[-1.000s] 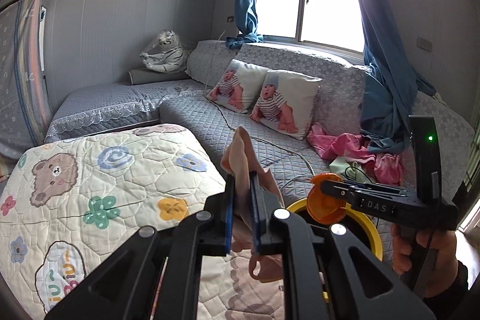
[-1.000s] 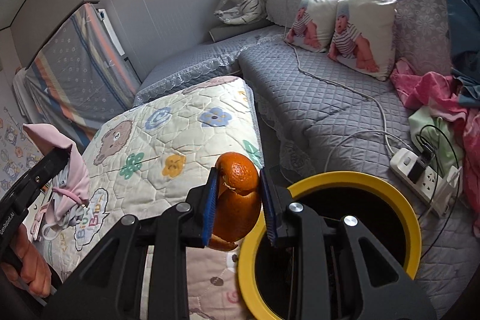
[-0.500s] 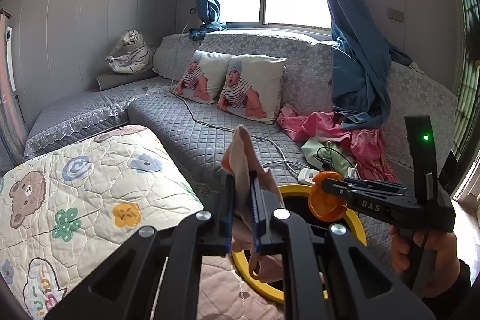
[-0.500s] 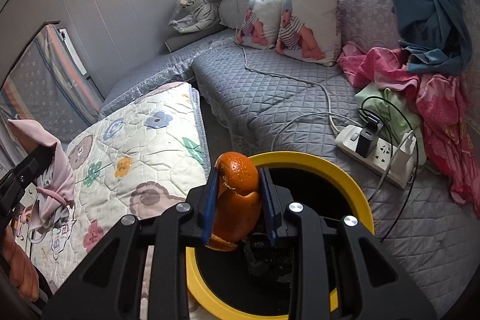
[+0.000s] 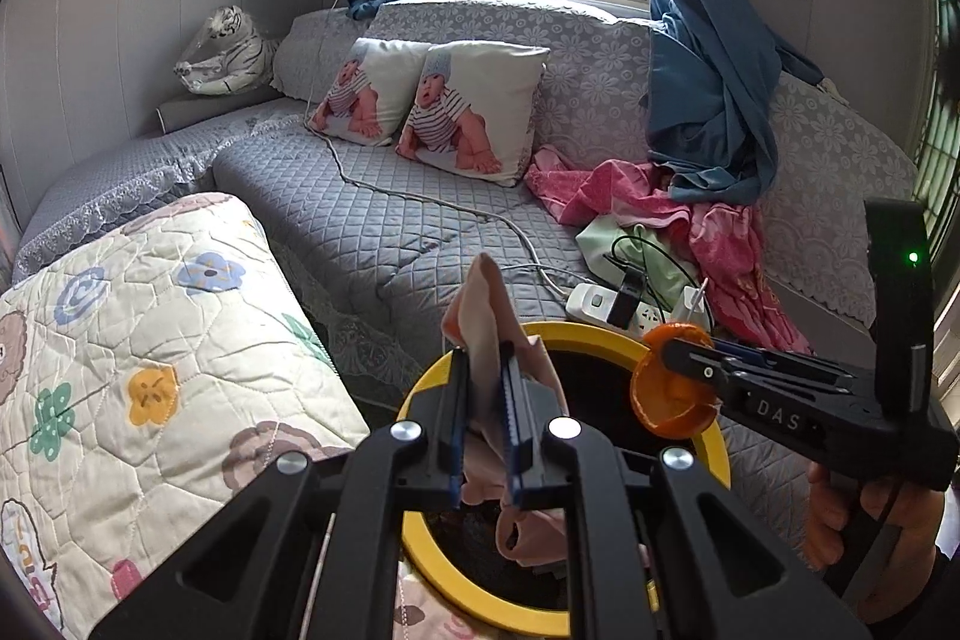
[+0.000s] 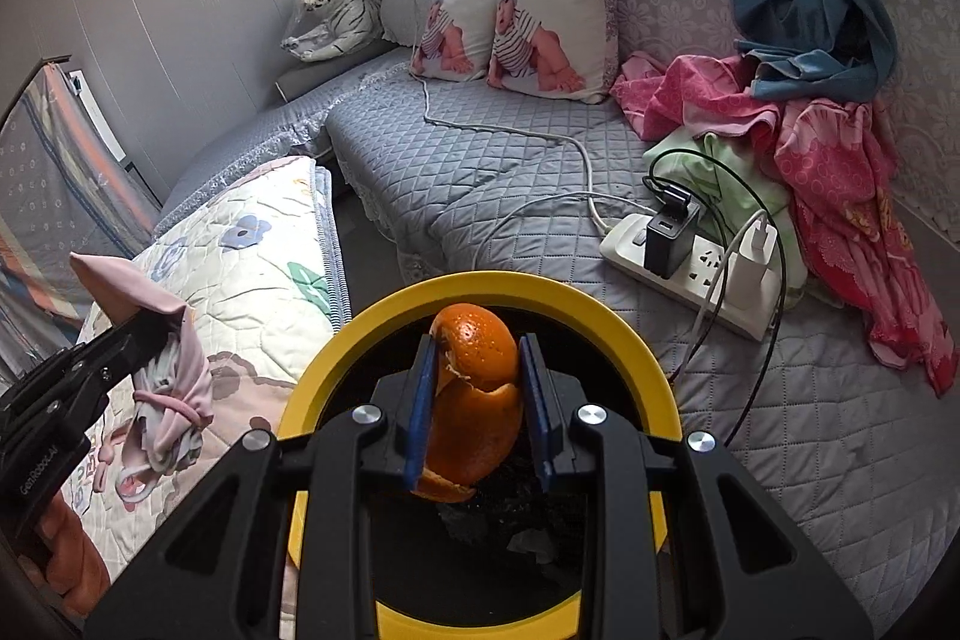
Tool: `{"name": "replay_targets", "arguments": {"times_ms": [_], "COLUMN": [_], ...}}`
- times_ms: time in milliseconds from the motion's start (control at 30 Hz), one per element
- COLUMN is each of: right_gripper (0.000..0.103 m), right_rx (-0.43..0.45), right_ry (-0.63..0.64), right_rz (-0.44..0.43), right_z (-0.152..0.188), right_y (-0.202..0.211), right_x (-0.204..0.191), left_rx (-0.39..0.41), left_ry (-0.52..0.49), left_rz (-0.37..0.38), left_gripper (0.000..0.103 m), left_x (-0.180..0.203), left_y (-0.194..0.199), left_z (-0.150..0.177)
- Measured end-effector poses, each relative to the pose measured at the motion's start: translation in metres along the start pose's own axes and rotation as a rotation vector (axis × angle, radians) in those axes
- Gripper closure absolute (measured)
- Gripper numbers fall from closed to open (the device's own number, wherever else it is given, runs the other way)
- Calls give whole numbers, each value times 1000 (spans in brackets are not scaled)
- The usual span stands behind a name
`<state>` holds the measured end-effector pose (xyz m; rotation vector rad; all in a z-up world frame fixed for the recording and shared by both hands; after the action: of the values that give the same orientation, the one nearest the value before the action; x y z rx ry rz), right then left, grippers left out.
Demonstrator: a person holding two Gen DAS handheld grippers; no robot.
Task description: Collect trash
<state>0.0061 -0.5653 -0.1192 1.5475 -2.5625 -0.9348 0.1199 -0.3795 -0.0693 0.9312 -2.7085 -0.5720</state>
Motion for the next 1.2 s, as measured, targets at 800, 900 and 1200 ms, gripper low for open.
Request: {"name": "replay_targets", "arguments": {"times_ms": [800,900,1200], "right_gripper": [77,73,42], "right_rx": [-44,-44,-2], "right_ry": [-17,-26,-24], "right_rz": [32,60,145], "right_z": [5,4,-4], "right_y": [-14,-16,-14], "right_x": [11,14,12], "left_rx": [-72,-74,12], "left_ry": [65,83,171], "left_rz": [-45,-57,-140], "left_gripper": [92,85,38], "left_x": [-14,-20,-70], "left_y": [-28,-25,16], "left_z": [17,17,4]}}
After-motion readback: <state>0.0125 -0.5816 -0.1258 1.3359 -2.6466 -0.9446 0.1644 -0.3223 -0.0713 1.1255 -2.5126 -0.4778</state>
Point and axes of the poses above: each gripper's, at about its wrist camera, not at the fingertips, and y roughly against the way its jaws point, x to its right, z to its underside, the point moved 2 cm from there along -y, roughly the way its jaws point, and after that the axes turned 13 degrees about x, right-handed, at the moved point
